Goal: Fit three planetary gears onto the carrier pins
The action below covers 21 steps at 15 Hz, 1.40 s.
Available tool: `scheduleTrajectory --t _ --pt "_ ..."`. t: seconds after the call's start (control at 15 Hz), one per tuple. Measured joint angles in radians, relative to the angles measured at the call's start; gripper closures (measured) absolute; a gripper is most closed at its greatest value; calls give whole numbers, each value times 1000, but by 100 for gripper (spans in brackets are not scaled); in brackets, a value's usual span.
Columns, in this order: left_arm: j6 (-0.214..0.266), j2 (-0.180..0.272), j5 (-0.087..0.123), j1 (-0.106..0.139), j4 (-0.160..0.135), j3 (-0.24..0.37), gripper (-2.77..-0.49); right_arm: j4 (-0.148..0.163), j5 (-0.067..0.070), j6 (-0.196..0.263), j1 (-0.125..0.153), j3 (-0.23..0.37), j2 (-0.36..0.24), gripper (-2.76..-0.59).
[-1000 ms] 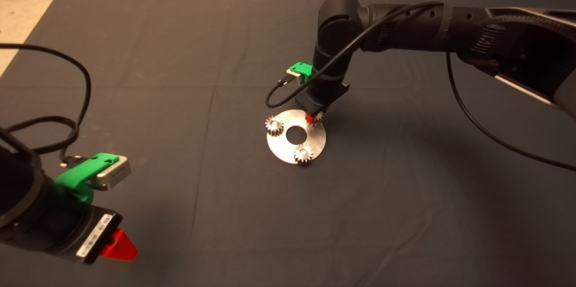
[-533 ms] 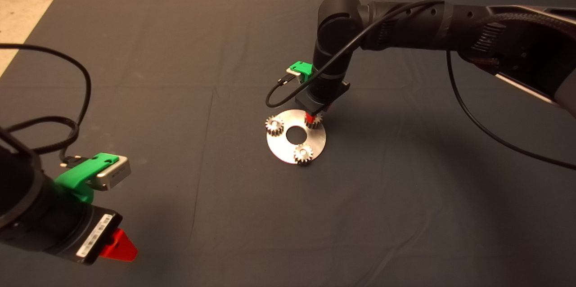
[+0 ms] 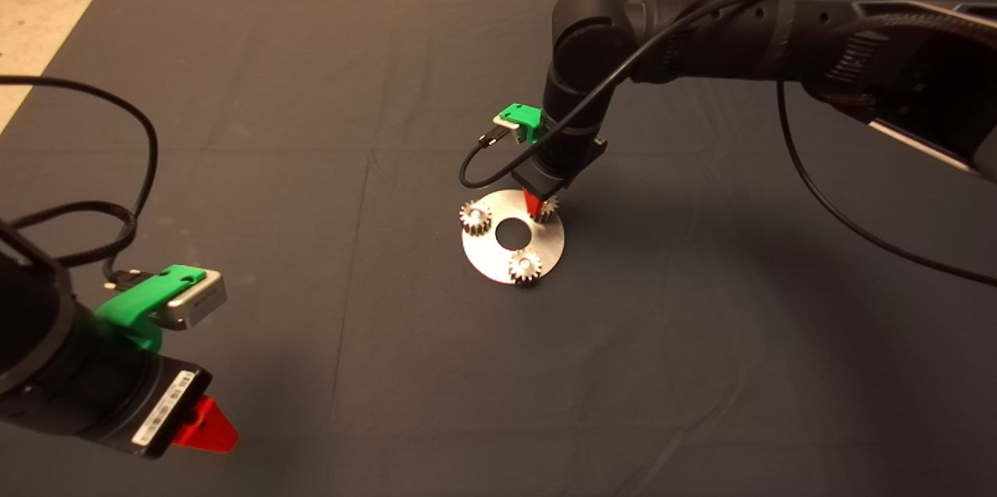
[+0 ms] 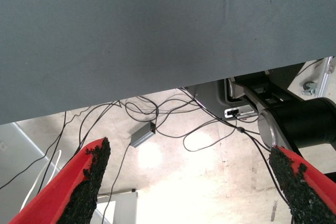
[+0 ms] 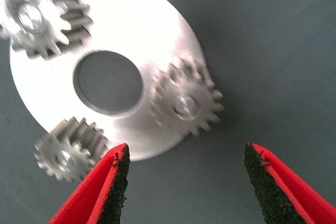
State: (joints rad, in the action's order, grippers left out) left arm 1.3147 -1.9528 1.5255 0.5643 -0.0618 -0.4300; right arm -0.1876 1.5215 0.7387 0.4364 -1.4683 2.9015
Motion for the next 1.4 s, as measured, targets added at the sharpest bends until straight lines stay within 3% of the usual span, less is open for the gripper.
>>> scheduleTrajectory --t 0.2,0.33,0.47,0.53,0.67,0.73,0.8,0.87,1.0,1.2,1.4 --pt "0 0 0 0 0 0 -233 24 -1 47 9 170 -154 -174" --pt "0 0 0 0 0 0 -248 56 1 103 10 355 -330 -186" --pt "0 0 0 0 0 0 -250 79 19 174 10 542 -491 -189" --pt "0 -1 -1 4 0 0 -256 96 19 229 10 648 -555 -197" --pt "-2 -3 -3 10 0 0 -263 145 1 346 10 819 -705 -206" --pt "-3 2 3 10 -1 0 -273 158 3 403 13 878 -786 -215" --pt "-3 3 2 10 -1 0 -277 184 15 463 19 934 -854 -217" --pt "-3 -3 1 13 -2 0 -277 214 21 504 18 979 -897 -217" --pt "-3 -1 -7 14 -2 1 -277 260 19 532 19 1020 -918 -229" --pt "-3 22 2 16 -3 5 -277 264 7 538 27 1020 -921 -243" --pt "-3 20 -4 19 -5 10 -277 273 13 541 26 1021 -941 -261"
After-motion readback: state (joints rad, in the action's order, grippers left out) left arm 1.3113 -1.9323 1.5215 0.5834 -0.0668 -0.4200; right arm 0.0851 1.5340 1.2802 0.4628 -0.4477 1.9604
